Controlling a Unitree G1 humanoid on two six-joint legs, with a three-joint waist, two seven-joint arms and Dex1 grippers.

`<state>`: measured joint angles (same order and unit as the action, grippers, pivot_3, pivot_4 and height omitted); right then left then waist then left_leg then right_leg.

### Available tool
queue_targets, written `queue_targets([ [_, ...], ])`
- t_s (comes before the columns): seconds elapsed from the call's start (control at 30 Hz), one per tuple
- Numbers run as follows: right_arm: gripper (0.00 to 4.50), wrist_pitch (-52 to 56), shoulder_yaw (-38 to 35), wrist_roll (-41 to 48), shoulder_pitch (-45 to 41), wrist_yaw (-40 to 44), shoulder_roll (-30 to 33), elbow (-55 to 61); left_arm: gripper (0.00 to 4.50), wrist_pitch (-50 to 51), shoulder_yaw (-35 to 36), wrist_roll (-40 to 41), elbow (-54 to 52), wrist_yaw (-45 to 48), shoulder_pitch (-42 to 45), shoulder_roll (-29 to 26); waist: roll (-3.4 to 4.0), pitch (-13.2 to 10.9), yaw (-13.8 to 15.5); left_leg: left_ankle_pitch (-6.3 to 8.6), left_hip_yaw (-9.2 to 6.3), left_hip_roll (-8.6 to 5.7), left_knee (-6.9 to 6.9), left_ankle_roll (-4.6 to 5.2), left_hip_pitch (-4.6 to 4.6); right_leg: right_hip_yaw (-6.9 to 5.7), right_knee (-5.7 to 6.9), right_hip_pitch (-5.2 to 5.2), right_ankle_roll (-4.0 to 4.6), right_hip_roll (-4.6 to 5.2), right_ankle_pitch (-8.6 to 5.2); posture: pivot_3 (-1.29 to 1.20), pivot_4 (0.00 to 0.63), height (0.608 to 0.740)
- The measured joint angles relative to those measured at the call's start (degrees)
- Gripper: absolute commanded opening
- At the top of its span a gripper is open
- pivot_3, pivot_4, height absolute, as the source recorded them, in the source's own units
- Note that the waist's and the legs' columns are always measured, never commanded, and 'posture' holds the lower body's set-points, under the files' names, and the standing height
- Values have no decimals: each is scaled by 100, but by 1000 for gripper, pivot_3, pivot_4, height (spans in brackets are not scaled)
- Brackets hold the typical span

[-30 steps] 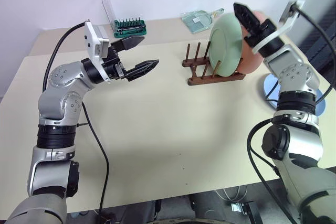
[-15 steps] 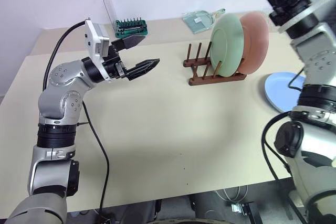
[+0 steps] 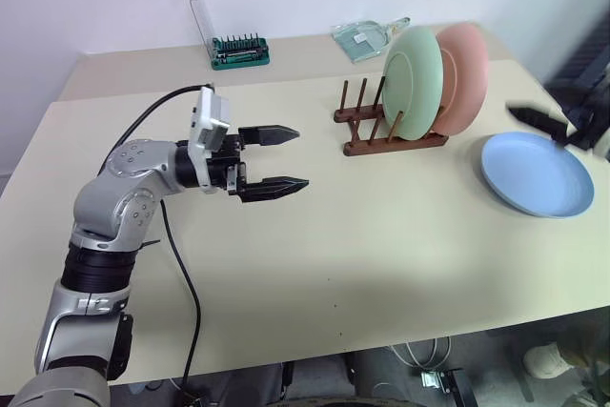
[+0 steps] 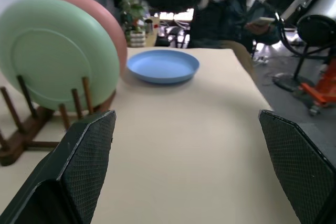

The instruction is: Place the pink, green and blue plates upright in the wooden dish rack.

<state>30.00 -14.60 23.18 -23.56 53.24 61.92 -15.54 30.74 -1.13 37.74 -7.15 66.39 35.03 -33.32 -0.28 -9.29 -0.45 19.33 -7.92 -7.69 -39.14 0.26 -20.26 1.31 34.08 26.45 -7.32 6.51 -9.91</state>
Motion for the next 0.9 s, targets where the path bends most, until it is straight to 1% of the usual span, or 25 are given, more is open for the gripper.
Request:
queue_targets([
  [0.03, 4408, -112, 229, -242, 171, 15, 14, -63, 4500, 10, -27, -1, 25, -3, 41, 47, 0, 0, -10, 0, 2, 0, 0, 0, 0, 1, 2, 2, 0, 0, 0, 0, 150, 740],
  [0.1, 4408, -232, 505, -509, 255, 50, 11, -215, 4500, -27, -48, -43, 29, -20, 105, 158, 13, 1, -33, 0, 9, 1, 2, 0, -1, 7, 2, 8, 0, 0, 0, 0, 150, 740],
  [0.17, 4408, -262, 605, -633, 240, 153, 13, -316, 4500, -112, -101, -106, 24, -40, 154, 247, 20, 4, -36, 0, 10, 7, 5, -1, 0, 7, 1, 9, 0, -4, 0, 0, 150, 740],
  [0.3, 4408, -394, 994, -1079, -59, 225, 4, -998, 4500, -111, -108, -98, -59, -13, 96, 221, 20, 4, -16, 0, 12, 6, 2, -1, 0, 7, -2, 6, 0, -2, 0, 0, 150, 740],
  [0.5, 4408, -462, 1219, -1338, -512, 352, -215, -1833, 4500, -337, -78, -209, -274, 19, -126, 92, 20, 4, 8, 0, 9, 5, 1, -1, 0, 5, -6, 2, 0, -2, 1, 0, 150, 740],
  [0.6, 3585, -572, 1317, -1461, -693, 377, -346, -2229, 4500, -399, -69, -226, -317, -44, -159, 88, 20, 4, -1, 0, 9, 6, 1, -1, 1, 5, -6, 1, 0, -2, 1, 0, 150, 740],
  [0.7, 2154, -804, 1376, -1604, -829, 337, -380, -2467, 4500, -407, -65, -224, -377, -71, -159, 88, 19, 4, -2, 0, 8, 6, 1, -1, 2, 5, -6, -1, 0, -2, 1, 0, 150, 740],
  [0.83, 86, -952, 1362, -1692, -855, 265, -393, -2479, 4500, -408, -28, -224, -409, -79, -159, 72, 18, 5, 4, 0, 8, 5, -1, -1, 4, 4, -6, -5, -1, -2, 1, 0, 150, 740],
  [0.9, 33, -1053, 1346, -1765, -947, 100, -391, -2483, 4500, -410, -29, -225, -399, -78, -148, 74, 13, 8, -10, 0, 9, 5, 0, -1, 9, 5, -7, -9, -1, -2, 2, 0, 150, 740],
])
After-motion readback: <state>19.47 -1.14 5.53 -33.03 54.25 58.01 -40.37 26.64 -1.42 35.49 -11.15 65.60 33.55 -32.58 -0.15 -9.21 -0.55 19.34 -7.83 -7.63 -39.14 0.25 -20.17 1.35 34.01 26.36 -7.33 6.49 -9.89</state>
